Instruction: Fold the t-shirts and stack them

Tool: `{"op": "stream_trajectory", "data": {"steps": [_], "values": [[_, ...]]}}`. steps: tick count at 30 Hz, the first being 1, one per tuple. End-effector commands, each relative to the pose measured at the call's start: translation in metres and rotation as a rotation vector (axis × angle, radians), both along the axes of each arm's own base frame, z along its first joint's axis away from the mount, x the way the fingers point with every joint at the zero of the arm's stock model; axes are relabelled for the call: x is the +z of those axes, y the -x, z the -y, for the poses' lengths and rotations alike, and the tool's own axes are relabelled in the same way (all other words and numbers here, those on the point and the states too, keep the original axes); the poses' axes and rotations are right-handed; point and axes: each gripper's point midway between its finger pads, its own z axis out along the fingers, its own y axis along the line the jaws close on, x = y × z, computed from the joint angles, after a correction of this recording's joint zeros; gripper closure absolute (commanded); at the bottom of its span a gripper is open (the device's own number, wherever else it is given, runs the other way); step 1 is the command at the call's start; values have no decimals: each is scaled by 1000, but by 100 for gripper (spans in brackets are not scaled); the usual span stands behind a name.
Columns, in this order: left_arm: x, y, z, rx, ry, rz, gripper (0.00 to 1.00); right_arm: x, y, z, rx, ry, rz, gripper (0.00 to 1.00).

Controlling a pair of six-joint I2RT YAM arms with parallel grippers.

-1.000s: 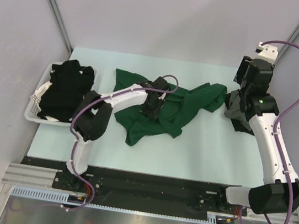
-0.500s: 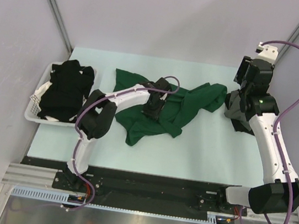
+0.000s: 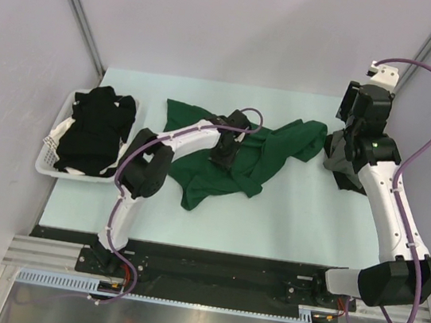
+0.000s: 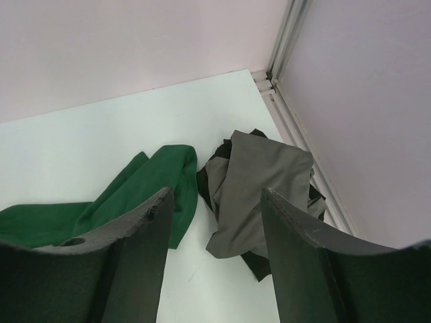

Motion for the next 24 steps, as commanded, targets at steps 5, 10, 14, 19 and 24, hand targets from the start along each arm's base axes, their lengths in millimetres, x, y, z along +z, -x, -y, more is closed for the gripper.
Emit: {"op": "stream_trajectory", "data": {"steps": [5, 10, 14, 19, 24], "values": [[7, -9, 8, -24, 12, 29, 80, 10, -4, 3, -19, 1, 41, 41], [7, -8, 6, -21, 1, 26, 100, 9, -5, 2, -14, -1, 40, 40], [23, -15, 2, -18, -8, 77, 100, 9, -5, 2, -14, -5, 42, 41], [63, -30, -5, -19, -48, 163, 100, 9, -5, 0, -6, -14, 45, 41], [102, -36, -7, -12, -26, 231, 100, 9, -5, -1, -2, -19, 46, 40]]}}
